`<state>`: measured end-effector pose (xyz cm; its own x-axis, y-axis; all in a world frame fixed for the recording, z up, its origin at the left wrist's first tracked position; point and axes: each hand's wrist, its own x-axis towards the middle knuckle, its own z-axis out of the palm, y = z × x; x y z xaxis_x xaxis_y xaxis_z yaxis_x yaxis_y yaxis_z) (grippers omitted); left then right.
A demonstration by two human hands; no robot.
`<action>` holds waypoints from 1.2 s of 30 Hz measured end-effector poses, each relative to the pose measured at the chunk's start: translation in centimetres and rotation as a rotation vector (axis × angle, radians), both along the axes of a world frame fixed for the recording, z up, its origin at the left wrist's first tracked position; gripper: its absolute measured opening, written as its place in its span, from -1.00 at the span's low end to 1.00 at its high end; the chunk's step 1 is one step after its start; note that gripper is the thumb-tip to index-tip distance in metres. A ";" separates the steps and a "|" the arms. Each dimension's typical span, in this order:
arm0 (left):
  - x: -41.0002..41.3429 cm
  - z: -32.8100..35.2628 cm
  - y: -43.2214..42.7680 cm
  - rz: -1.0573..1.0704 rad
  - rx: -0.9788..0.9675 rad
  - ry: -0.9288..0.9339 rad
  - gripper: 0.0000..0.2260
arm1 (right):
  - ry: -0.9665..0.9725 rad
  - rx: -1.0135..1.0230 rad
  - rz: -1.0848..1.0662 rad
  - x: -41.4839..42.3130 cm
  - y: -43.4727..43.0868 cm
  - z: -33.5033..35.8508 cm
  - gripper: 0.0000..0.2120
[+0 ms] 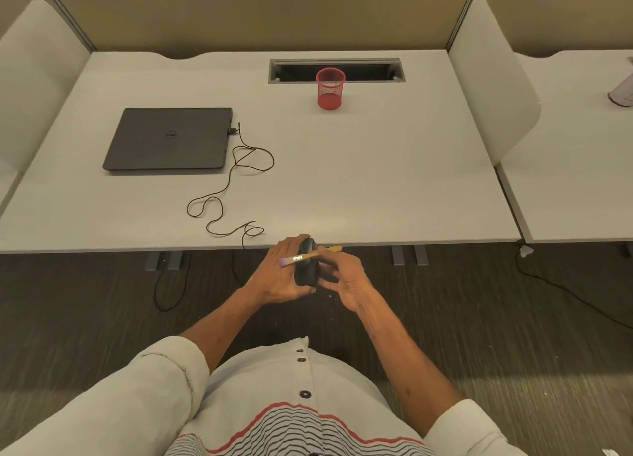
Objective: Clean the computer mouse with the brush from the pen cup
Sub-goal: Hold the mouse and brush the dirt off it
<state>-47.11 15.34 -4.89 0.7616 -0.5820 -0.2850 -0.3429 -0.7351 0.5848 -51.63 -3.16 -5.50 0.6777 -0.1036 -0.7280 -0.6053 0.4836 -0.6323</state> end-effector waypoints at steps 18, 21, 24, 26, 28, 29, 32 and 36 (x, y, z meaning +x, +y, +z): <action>0.2 0.4 0.5 0.068 -0.031 0.012 0.02 | -0.096 -0.252 -0.193 0.2 -3.1 0.6 -0.81; 0.4 0.5 0.4 0.045 -0.012 -0.038 0.04 | -0.137 -0.354 -0.169 0.7 -2.7 0.7 -0.84; 0.7 0.6 0.3 0.037 -0.007 -0.080 0.07 | -0.171 -0.435 -0.152 0.9 -2.5 0.7 -0.86; 0.8 0.7 0.5 0.042 -0.010 -0.083 0.08 | -0.182 -0.461 -0.157 0.9 -2.5 0.6 -0.85; 0.9 0.6 0.7 0.034 -0.019 -0.055 0.07 | -0.205 -0.491 -0.158 0.7 -2.4 0.6 -0.85; 0.9 0.5 0.8 0.035 -0.021 -0.035 0.07 | -0.218 -0.508 -0.158 0.6 -2.4 0.6 -0.84; 0.9 0.5 0.9 0.061 -0.022 -0.007 0.08 | -0.269 -0.585 -0.146 0.6 -2.4 0.9 -0.85; 0.8 0.5 0.8 0.073 -0.024 0.019 0.10 | -0.342 -0.726 -0.096 0.7 -2.1 1.5 -0.82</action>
